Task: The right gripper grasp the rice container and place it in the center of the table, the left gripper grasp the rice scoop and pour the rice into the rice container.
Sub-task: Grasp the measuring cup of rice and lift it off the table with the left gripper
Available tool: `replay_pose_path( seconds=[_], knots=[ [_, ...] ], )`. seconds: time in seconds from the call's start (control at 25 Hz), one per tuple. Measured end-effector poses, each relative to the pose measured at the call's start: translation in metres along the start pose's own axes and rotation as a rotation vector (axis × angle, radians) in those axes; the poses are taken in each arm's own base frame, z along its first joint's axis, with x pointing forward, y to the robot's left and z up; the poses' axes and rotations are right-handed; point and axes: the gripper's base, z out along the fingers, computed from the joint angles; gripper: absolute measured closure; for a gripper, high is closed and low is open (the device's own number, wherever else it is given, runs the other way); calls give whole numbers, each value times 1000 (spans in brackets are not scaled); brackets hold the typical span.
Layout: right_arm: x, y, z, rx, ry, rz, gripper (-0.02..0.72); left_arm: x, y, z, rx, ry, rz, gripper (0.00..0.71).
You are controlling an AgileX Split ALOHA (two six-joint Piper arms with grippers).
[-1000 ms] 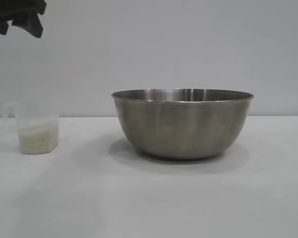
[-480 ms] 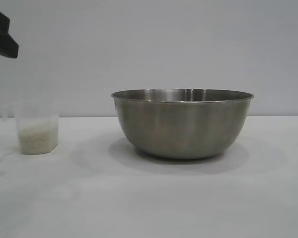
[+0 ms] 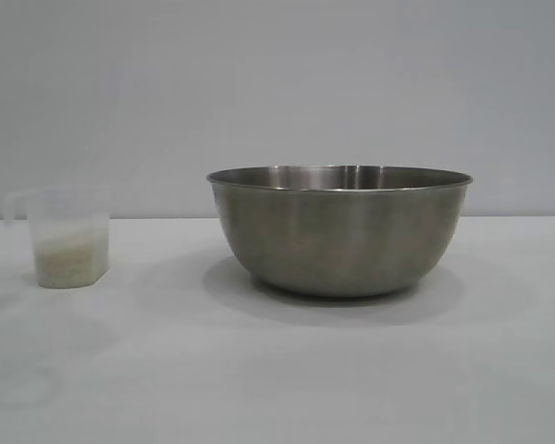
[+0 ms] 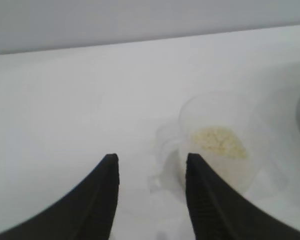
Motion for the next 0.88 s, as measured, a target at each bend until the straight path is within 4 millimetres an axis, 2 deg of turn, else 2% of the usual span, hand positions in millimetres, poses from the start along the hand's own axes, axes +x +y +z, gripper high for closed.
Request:
replay_pose_path(
  seconds=[0.04, 0.08, 0.2, 0.32, 0.64, 0.76, 0.8, 0.88],
  knots=[
    [0, 0, 0, 0, 0, 0, 212, 6, 0, 2, -1, 27, 2, 402],
    [0, 0, 0, 0, 0, 0, 212, 12, 0, 3, -1, 50, 1, 443],
    [0, 0, 0, 0, 0, 0, 212, 29, 0, 7, -4, 125, -12, 428],
    [0, 0, 0, 0, 0, 0, 212, 38, 0, 9, -8, 163, -32, 428],
    [0, 0, 0, 0, 0, 0, 212, 28, 0, 27, -21, 98, -50, 428],
    [0, 0, 0, 0, 0, 0, 212, 33, 0, 33, -23, 112, -49, 428],
    [0, 0, 0, 0, 0, 0, 212, 35, 0, 34, -23, 116, -49, 381],
    [0, 0, 0, 0, 0, 2, 212, 38, 0, 36, -24, 126, -48, 380]
  ],
)
